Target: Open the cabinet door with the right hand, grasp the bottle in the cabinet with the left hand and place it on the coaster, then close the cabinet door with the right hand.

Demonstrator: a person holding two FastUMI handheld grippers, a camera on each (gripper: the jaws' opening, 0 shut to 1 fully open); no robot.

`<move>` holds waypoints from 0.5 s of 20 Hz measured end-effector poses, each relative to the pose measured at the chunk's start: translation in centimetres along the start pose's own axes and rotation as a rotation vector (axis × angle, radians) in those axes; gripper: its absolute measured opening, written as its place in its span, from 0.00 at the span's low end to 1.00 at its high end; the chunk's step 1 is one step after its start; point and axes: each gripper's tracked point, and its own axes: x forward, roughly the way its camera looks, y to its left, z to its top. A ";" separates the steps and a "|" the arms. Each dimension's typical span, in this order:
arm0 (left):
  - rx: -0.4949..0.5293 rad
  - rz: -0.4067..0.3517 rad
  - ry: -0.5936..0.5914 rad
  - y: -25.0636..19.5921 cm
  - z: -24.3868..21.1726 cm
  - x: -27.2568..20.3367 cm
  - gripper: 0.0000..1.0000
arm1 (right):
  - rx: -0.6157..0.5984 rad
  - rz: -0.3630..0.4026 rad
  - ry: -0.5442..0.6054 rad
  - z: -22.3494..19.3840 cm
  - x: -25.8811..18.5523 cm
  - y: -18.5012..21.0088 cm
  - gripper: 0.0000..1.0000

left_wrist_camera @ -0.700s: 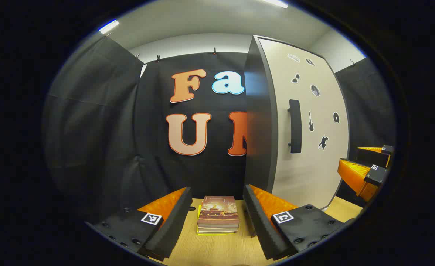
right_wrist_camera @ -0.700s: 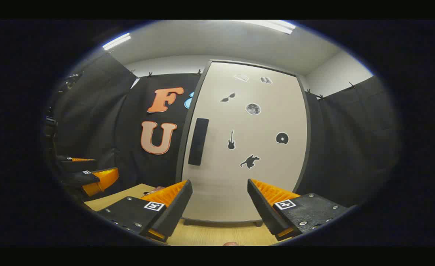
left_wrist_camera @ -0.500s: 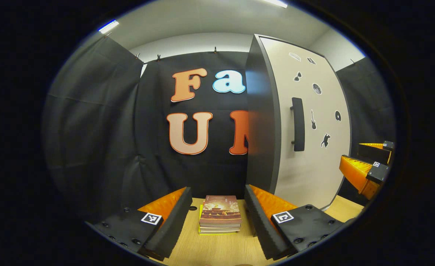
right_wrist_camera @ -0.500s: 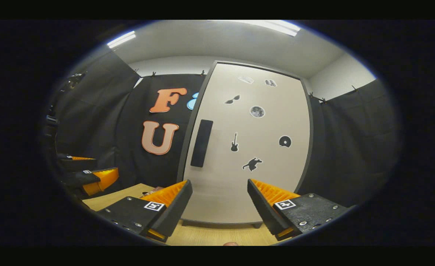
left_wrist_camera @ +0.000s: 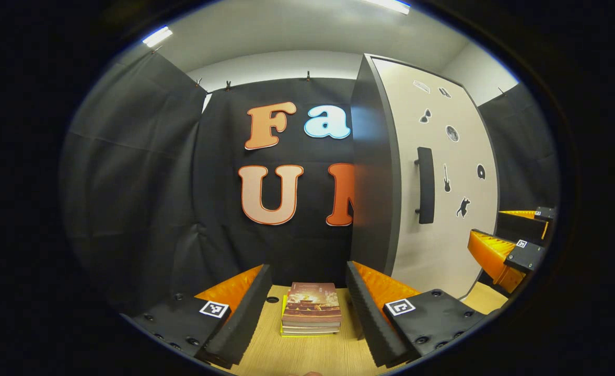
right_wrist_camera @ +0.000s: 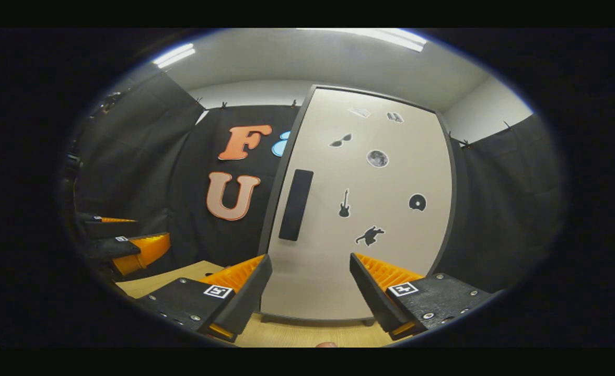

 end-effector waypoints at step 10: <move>-0.013 0.005 0.019 -0.3 -0.7 0.4 0.93 | 0.016 0.004 -0.004 0.2 1.4 -0.2 0.92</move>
